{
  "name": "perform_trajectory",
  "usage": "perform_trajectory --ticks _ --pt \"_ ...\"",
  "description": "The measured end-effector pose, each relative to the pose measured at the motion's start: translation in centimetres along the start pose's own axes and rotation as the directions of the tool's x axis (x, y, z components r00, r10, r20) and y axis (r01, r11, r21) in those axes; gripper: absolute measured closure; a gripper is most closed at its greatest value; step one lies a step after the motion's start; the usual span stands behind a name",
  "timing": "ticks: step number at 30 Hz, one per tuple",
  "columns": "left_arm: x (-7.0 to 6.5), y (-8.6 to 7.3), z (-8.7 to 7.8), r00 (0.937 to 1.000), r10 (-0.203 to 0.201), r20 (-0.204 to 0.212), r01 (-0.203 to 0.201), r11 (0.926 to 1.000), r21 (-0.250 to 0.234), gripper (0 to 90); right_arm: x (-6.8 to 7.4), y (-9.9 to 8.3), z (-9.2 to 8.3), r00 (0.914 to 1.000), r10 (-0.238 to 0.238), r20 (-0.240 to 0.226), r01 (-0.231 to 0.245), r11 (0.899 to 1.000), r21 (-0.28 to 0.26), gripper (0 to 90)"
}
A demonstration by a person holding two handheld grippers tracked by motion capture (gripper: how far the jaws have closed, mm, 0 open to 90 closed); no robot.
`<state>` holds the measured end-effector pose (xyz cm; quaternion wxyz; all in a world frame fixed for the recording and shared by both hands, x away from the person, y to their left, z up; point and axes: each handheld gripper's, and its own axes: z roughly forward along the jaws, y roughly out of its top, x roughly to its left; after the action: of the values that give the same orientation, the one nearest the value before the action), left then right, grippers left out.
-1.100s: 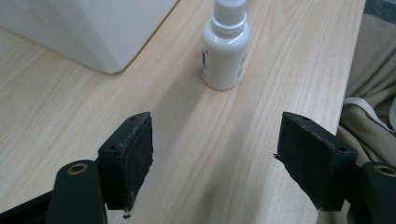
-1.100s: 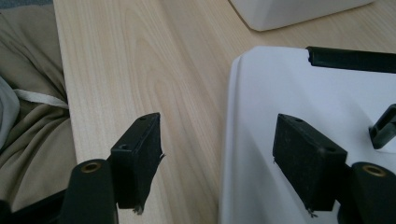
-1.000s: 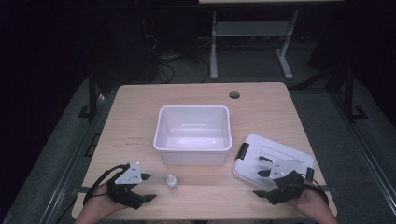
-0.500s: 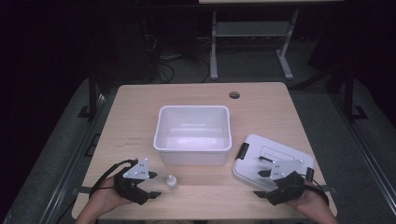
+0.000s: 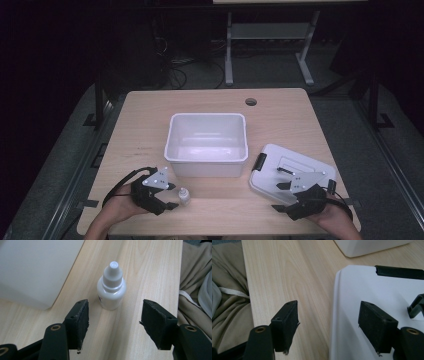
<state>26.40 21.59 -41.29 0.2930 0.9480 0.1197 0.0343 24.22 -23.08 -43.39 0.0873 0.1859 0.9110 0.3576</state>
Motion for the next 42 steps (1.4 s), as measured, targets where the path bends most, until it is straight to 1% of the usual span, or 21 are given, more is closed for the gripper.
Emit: perform_trajectory --ticks 2,3,7,9,15,18,22,27,31,33,39,42 --pt "0.0 0.1 0.2 0.9999 0.011 0.004 -0.011 0.9999 0.007 38.9 0.0 0.0 0.0 1.0 -0.001 -0.002 0.001 1.0 0.0 31.5" --pt "0.0 0.2 0.3 1.0 0.008 0.004 -0.008 1.0 0.0 39.1 0.0 0.0 0.0 1.0 0.0 -0.001 0.0 1.0 -0.001 31.5" --pt "0.1 0.8 0.5 0.9997 0.024 0.008 -0.024 0.9995 0.023 39.5 0.0 0.0 0.0 1.0 -0.005 -0.001 0.005 1.0 -0.003 31.5" --pt "0.1 1.1 0.7 0.9994 0.031 0.013 -0.031 0.9993 0.021 39.9 0.0 0.0 0.0 1.0 -0.005 -0.001 0.005 1.0 -0.002 31.5" --pt "0.4 1.8 1.0 0.9989 0.041 0.025 -0.042 0.9987 0.028 41.9 0.0 0.0 -0.2 1.0 -0.005 -0.001 0.005 1.0 -0.006 31.5" --pt "0.5 2.1 1.4 0.9984 0.046 0.034 -0.048 0.9979 0.043 42.7 0.0 0.0 -0.2 1.0 -0.006 -0.002 0.006 1.0 -0.006 31.5" --pt "0.6 2.3 1.8 0.9982 0.047 0.038 -0.049 0.9974 0.052 43.6 0.0 0.0 -0.2 1.0 -0.007 -0.004 0.007 1.0 -0.006 31.5" --pt "0.7 2.5 2.1 0.9977 0.05 0.046 -0.052 0.9969 0.059 44.5 0.1 0.3 -0.2 0.9998 -0.02 -0.003 0.02 1.0 -0.009 31.5" --pt "0.9 2.5 2.4 0.9975 0.054 0.046 -0.058 0.9949 0.083 46.3 0.1 0.2 -0.2 0.9998 -0.02 -0.003 0.02 1.0 -0.011 31.4" --pt "1.0 2.4 2.5 0.9979 0.043 0.047 -0.047 0.9954 0.083 46.8 0.1 0.2 -0.3 0.9998 -0.019 -0.002 0.019 1.0 -0.012 31.4" --pt "1.1 2.5 2.7 0.997 0.055 0.054 -0.06 0.9943 0.088 49.5 0.1 0.2 -0.4 0.9999 -0.014 -0.001 0.014 1.0 -0.014 31.3" --pt "1.1 2.5 2.8 0.9968 0.052 0.061 -0.057 0.9944 0.089 51.1 0.1 0.2 -0.3 0.9999 -0.017 -0.002 0.017 1.0 -0.01 31.4"
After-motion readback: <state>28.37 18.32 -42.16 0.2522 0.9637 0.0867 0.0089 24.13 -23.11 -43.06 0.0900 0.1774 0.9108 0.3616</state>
